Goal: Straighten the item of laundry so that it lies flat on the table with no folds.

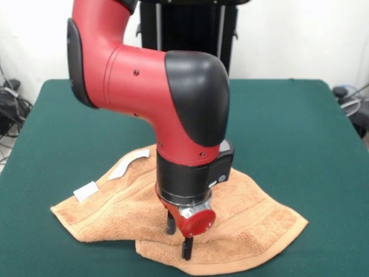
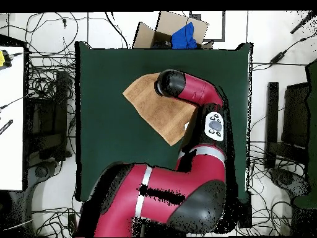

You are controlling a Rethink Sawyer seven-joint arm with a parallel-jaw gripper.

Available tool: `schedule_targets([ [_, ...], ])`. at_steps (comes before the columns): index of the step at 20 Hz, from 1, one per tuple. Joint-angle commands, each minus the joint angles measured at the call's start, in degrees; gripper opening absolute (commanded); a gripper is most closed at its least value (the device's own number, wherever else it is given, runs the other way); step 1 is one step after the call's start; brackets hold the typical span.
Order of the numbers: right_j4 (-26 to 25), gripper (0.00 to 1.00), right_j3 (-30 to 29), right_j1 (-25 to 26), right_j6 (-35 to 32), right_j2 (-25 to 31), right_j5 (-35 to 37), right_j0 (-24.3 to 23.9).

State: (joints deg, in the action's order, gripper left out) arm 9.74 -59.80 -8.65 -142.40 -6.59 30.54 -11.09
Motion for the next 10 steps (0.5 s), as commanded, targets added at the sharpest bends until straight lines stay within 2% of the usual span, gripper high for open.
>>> schedule_targets([
  [1,0.86,1.0,-13.42,9.43,-12.04,5.52,-9.32,2.68],
  [10,0.3,1.0,-17.47,7.51,-7.47,7.29,-9.98,0.93],
])
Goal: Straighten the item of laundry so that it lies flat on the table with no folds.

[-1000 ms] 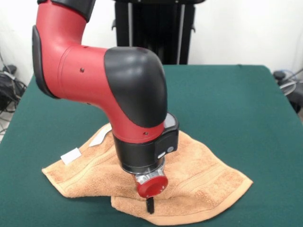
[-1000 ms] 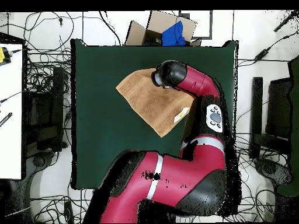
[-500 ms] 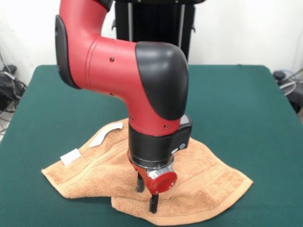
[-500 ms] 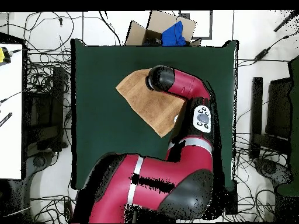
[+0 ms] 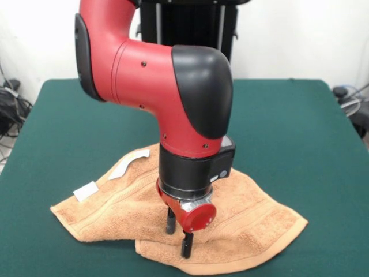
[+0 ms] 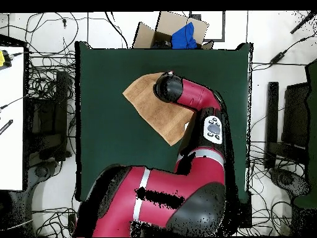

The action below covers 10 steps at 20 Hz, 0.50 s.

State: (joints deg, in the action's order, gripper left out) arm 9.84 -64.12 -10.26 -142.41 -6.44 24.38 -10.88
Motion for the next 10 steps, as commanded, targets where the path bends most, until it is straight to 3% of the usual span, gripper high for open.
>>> schedule_targets([
  [1,0.2,1.0,-13.73,8.86,-7.05,7.48,-3.75,0.43],
  [10,0.06,1.0,-16.71,7.27,-5.35,8.12,-2.88,-0.18],
])
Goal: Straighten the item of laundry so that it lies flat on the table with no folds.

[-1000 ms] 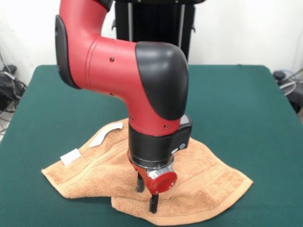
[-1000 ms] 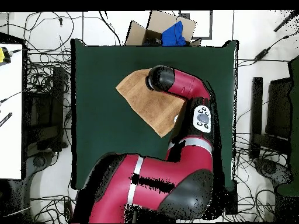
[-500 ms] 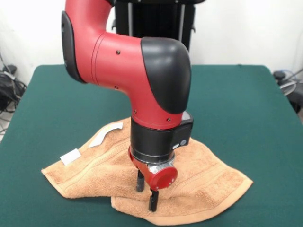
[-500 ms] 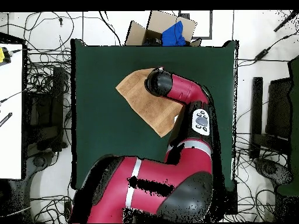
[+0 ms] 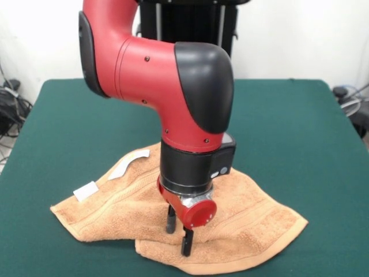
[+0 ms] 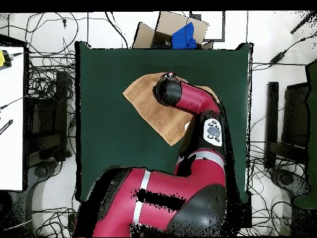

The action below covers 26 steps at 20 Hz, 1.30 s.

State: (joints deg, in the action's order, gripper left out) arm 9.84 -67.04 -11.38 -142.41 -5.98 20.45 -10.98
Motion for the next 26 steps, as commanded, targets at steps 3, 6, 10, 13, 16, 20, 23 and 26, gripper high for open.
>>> schedule_targets([
  [3,0.21,1.0,-15.07,8.15,-6.04,7.72,0.24,0.32],
  [6,0.53,1.0,-16.18,8.11,-6.57,7.94,-0.32,0.5],
  [10,0.34,1.0,-17.81,8.5,-6.6,8.77,-2.81,0.09],
  [13,0.13,1.0,-19.59,8.55,-7.19,9.16,-5.74,0.14],
  [16,-0.21,1.0,-21.97,8.29,-7.38,10.69,-8.8,-1.14],
  [20,-0.01,1.0,-24.97,7.89,-8.55,11.88,-11.9,-2.25],
  [23,0.84,1.0,-27.53,7.31,-10.28,12.34,-14.01,-2.65],
  [26,1.72,1.0,-29.36,7.03,-11.76,12.5,-16.32,-2.55],
])
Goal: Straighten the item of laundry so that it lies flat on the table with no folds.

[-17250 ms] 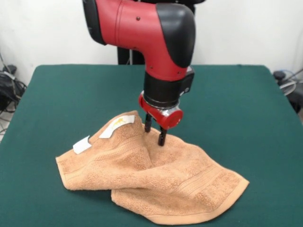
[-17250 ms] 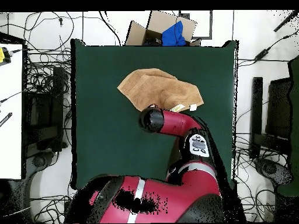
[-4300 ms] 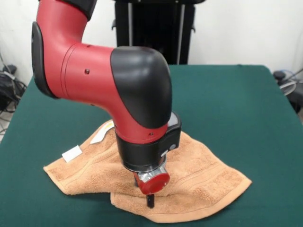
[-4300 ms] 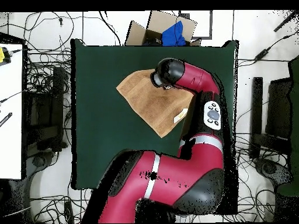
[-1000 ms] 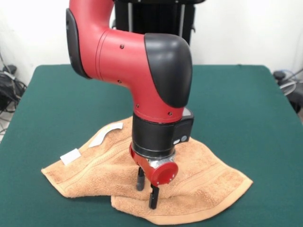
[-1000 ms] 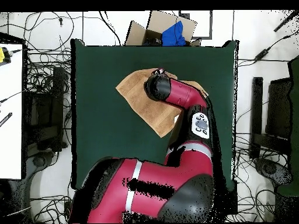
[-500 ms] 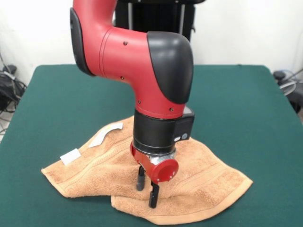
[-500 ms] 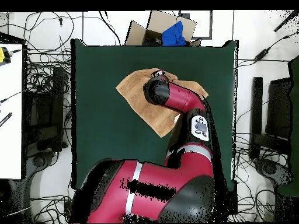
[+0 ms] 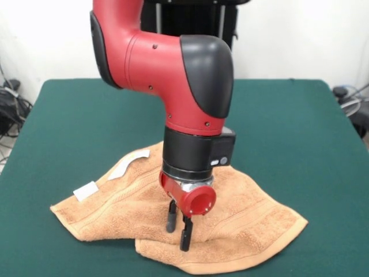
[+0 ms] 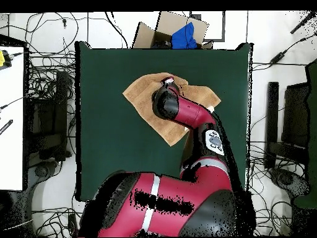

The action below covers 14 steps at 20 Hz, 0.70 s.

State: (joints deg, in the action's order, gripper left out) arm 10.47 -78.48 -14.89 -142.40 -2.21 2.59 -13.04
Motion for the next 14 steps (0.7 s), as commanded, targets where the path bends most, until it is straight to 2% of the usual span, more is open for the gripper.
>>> schedule_targets([
  [1,1.27,1.0,-18.86,10.5,-12.31,9.21,0.26,-0.84],
  [8,3.06,1.0,-21.91,9.55,-12.14,9.38,-2.86,-0.61],
  [14,8.44,1.0,-24.12,5.31,-10.79,6.33,5.68,2.58],
])
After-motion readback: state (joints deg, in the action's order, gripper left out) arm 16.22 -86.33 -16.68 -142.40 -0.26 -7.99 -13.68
